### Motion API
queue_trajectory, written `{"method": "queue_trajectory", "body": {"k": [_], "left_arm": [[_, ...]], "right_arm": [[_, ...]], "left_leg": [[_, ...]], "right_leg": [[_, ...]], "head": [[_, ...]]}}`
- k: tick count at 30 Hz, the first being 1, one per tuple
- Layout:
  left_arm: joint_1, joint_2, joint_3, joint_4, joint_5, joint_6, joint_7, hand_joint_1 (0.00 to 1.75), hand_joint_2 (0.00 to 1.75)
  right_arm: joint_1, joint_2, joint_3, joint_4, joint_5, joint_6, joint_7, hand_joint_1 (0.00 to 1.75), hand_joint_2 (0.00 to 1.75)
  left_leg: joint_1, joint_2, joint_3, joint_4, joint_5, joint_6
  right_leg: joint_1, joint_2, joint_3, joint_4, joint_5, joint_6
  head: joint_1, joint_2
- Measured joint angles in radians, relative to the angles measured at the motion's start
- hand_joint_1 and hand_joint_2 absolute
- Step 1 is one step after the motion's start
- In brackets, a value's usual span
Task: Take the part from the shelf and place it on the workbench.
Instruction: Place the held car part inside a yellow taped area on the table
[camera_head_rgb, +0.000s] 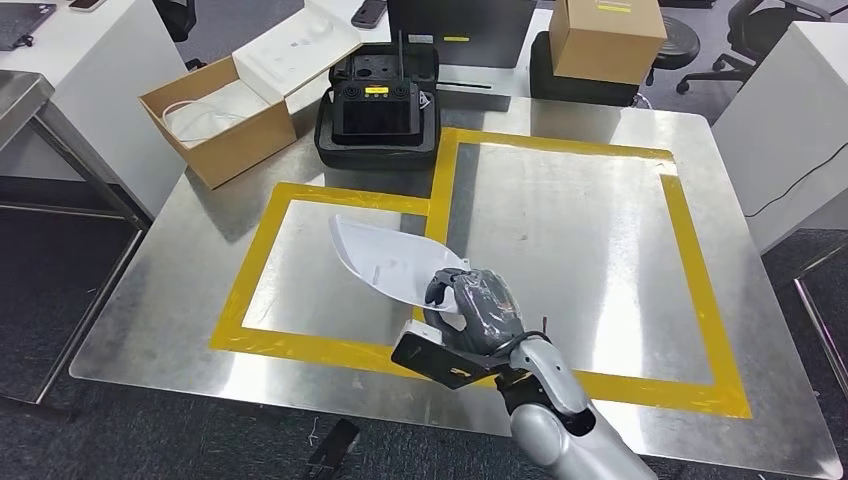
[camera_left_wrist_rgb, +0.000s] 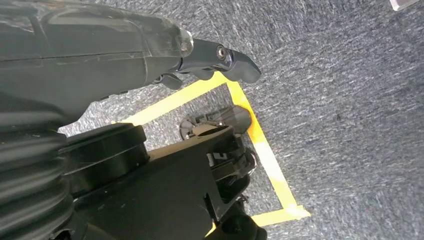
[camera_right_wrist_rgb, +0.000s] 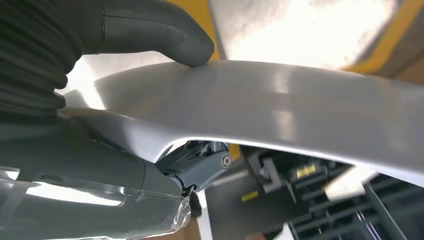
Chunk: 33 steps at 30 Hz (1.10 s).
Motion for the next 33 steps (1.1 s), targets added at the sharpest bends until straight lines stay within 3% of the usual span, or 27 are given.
{"method": "queue_trajectory", "body": {"k": [8, 14, 28, 33], "left_arm": [[-0.003, -0.008, -0.026, -0.001, -0.024, -0.021, 0.027, 0.0, 1.75], [-0.003, -0.009, -0.042, -0.001, -0.037, -0.029, 0.039, 0.0, 1.75], [0.006, -0.01, -0.049, -0.001, -0.044, -0.03, 0.073, 0.0, 1.75], [0.011, -0.008, -0.049, -0.001, -0.046, -0.029, 0.077, 0.0, 1.75]], "right_arm": [[-0.06, 0.166, 0.086, 0.355, 0.023, 0.0, 0.036, 1.75, 1.75], [-0.076, 0.248, 0.121, 0.544, 0.048, -0.038, 0.054, 1.75, 1.75], [-0.117, 0.322, 0.198, 0.701, 0.096, -0.018, 0.121, 1.75, 1.75], [-0.117, 0.334, 0.227, 0.715, 0.054, -0.105, 0.114, 1.75, 1.75]], "left_leg": [[0.0, -0.008, 0.0, 0.0, 0.0, 0.0], [0.0, -0.017, 0.0, 0.0, 0.0, 0.0], [0.0, -0.031, 0.016, 0.0, -0.002, -0.003], [0.0, -0.032, 0.017, 0.0, -0.002, -0.003]], "right_leg": [[0.0, -0.001, 0.0, 0.0, -0.001, -0.002], [0.0, -0.004, 0.001, -0.001, -0.002, -0.003], [0.0, -0.011, 0.016, -0.003, -0.006, -0.008], [0.0, -0.011, 0.017, -0.003, -0.006, -0.008]], "head": [[0.0, 0.0], [0.0, 0.0], [0.0, 0.0], [0.0, 0.0]]}}
